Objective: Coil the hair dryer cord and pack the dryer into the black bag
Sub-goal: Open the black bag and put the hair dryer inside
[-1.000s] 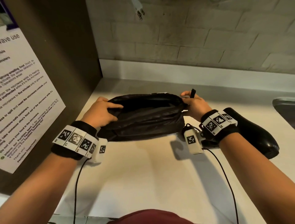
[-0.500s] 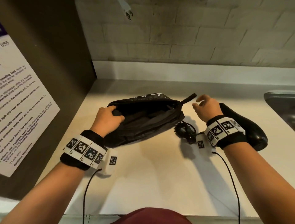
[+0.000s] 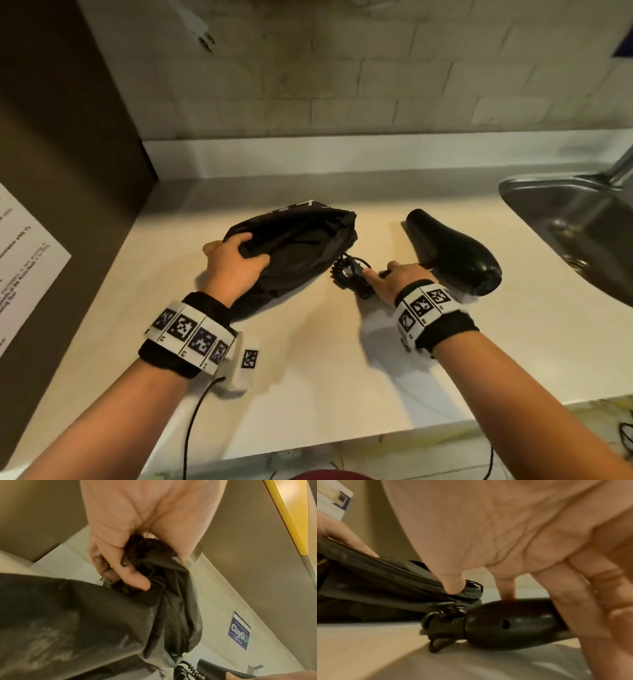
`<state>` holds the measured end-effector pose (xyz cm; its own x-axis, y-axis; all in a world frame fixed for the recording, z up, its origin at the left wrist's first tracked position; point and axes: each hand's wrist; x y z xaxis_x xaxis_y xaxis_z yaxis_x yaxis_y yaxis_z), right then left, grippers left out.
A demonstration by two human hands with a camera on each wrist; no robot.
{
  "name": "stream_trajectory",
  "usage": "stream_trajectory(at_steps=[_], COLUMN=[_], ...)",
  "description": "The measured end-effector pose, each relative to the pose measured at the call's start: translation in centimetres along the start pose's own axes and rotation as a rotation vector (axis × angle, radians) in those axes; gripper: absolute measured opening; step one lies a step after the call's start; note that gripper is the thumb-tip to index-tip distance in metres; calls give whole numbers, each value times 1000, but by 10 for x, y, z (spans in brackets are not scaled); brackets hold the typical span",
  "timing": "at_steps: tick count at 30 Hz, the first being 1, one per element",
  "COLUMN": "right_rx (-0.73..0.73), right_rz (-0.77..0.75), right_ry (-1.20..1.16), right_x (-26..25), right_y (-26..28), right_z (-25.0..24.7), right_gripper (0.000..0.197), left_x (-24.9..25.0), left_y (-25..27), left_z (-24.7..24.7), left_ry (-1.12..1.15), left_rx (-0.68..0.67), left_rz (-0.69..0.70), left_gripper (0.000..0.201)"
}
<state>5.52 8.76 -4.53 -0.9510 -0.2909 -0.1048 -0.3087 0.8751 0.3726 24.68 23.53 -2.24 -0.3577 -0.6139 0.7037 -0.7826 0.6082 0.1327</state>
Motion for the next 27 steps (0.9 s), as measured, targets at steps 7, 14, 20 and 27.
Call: stream_trajectory(at_steps=[7,14,20,27], right_rx=[-90,-178,-147,-128], right_rz=[45,34,79,80], right_ry=[42,14,16,-115], right_x=[7,12,8,28], right_y=[5,9,-1,-5], right_z=[3,-9,-1,-11], right_gripper=[82,85,95,82], left_x=[16,25,28,29], left_y=[10,18,21,21], left_z=[11,19,24,25], left_ry=[-38,-55,-57,-73], left_rx=[-68,-106,-119,-130], left_rz=[-8,10,4,-4], left_gripper=[83,86,85,83])
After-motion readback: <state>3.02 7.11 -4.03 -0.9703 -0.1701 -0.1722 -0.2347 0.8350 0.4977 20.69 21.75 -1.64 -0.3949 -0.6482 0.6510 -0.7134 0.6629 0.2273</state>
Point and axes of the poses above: each hand's wrist, its own y-axis away from the middle knuckle, its own z-axis out of the palm, x = y × z, and after that the axes turned 4 degrees about -y, right-handed
